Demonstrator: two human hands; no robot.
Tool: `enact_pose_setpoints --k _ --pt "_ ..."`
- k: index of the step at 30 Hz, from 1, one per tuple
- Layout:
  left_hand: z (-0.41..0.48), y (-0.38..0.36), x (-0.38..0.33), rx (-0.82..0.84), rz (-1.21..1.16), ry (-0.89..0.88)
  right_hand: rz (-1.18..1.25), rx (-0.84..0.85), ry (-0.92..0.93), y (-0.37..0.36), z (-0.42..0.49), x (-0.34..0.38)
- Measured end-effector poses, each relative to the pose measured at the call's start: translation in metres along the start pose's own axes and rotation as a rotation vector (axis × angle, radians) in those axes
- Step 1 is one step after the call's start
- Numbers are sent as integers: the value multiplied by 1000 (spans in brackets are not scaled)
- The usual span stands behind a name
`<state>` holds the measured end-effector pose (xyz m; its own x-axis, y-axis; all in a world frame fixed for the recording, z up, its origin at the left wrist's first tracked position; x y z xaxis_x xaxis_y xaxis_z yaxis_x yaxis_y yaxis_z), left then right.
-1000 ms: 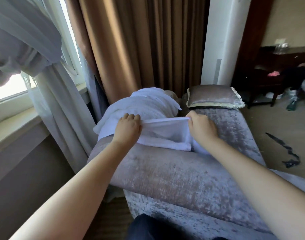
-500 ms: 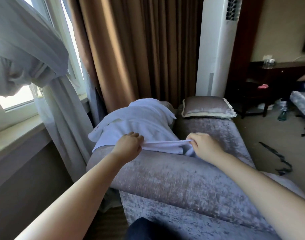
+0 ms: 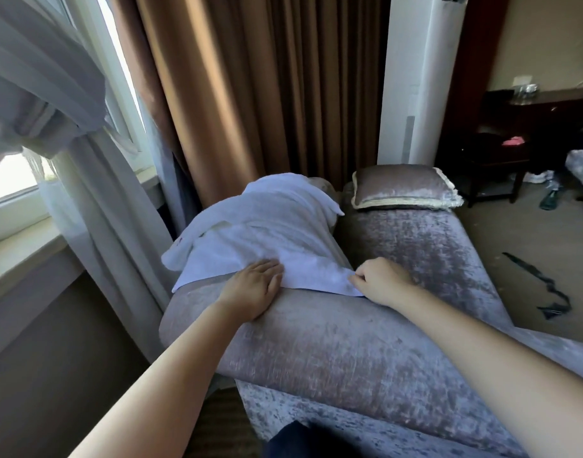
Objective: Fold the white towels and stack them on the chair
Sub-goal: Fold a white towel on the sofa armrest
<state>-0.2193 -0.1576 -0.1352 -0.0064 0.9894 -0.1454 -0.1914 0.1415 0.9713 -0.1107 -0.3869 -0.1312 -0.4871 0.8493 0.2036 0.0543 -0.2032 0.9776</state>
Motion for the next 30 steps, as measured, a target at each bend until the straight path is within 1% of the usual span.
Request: enact_pose_setpoints --k 2,4,7,9,11,12,14,17,19,21,23,25,27,30 --pt "4 2 2 -11 -18 -36 8 -132 0 6 19 14" --pt "7 9 4 -54 -41 -55 116 -204 49 7 38 33" --pt "15 27 14 -224 -107 -54 199 -245 104 3 65 60" --pt "25 43 21 -358 -58 -60 176 -256 76 -2 80 70" --pt "40 57 30 -423 23 -34 158 -268 43 -7 90 74" --pt "49 62 34 -433 61 -14 153 -272 29 -11 93 74" --pt "66 68 43 -401 137 52 117 -268 4 -18 97 72" --pt "83 67 54 -266 344 201 31 -235 -52 -25 98 62" --pt "89 68 59 -236 430 269 96 -255 -65 -20 98 54" --pt "92 69 62 -232 455 284 157 -302 -56 -6 96 47" --pt "92 72 61 -215 515 274 161 -359 -39 15 90 42" --pt "88 81 58 -268 527 250 130 -406 -31 38 84 40" --pt "84 96 52 -355 476 203 102 -459 -22 62 77 38" --pt "74 123 35 -441 449 139 123 -582 -8 96 61 31"
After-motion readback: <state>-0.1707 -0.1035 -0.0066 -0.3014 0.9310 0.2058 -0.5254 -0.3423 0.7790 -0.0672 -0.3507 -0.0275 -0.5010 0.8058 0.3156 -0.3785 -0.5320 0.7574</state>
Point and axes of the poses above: each hand's wrist, its own z-axis towards the middle knuckle, its own y-axis out of the back of the hand, x = y × z, the point moved 3 cm from there along z, towards the middle knuckle
